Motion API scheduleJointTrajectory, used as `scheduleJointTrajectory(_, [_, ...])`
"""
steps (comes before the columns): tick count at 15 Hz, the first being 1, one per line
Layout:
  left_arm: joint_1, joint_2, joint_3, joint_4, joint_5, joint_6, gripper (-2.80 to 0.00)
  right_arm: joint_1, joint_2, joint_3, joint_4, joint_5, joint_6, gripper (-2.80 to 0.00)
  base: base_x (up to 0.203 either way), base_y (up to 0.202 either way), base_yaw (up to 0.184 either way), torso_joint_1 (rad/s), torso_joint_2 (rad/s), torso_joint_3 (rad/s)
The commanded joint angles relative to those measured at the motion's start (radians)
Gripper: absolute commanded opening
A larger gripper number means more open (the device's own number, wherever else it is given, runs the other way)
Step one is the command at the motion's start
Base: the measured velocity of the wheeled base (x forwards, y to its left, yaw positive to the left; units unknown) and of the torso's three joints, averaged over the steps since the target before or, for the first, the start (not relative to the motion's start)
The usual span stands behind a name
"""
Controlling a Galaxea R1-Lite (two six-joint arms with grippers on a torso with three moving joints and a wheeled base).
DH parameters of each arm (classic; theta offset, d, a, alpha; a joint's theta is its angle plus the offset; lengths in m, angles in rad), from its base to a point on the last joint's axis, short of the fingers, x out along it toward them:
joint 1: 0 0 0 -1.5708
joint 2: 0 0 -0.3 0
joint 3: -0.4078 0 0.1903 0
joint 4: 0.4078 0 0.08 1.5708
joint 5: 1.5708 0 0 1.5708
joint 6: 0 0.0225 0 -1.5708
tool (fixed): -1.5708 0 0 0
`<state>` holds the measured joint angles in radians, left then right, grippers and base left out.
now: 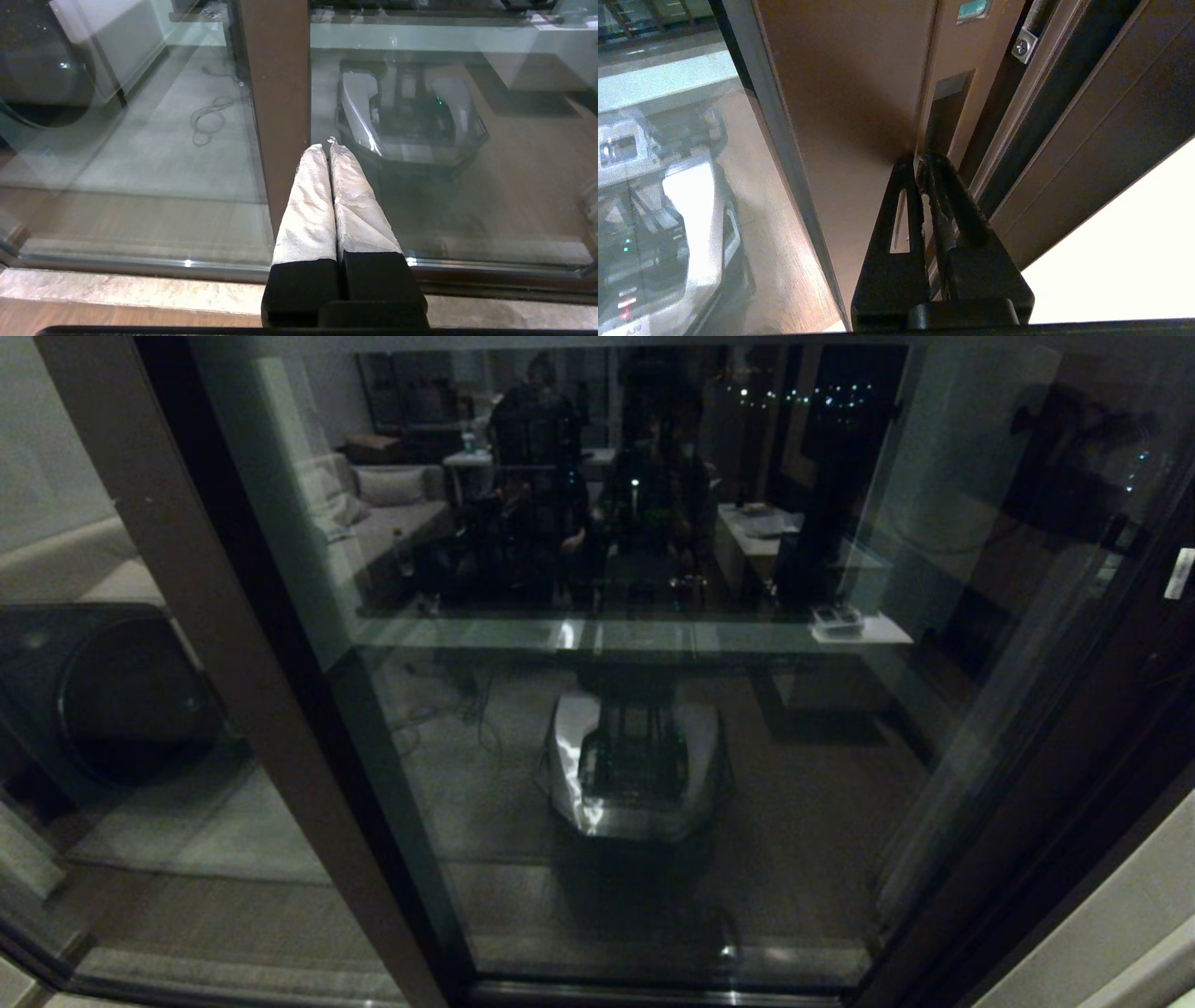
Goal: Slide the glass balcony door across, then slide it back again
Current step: Close the slid door
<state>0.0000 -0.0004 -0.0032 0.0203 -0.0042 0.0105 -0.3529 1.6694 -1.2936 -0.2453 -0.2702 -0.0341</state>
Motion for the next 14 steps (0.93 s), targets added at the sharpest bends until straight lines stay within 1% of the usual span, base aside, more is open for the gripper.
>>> scheduleJointTrajectory(1, [0.000,-0.001,0.000,0.000,0.001,0.000,-2.80,-0.003,0.007,-0.001,-0.009,-0.003,-0.001,-2.80,0.000,0.000,0.000,0.000,0.00,0.000])
scheduleJointTrajectory(14, [0.000,-0.001,0.000,0.001,0.000,0.000,-2.80,-0.037,0.047,-0.030,-0.011,-0.004,-0.001,-2.80,0.000,0.000,0.000,0.000,0.00,0.000])
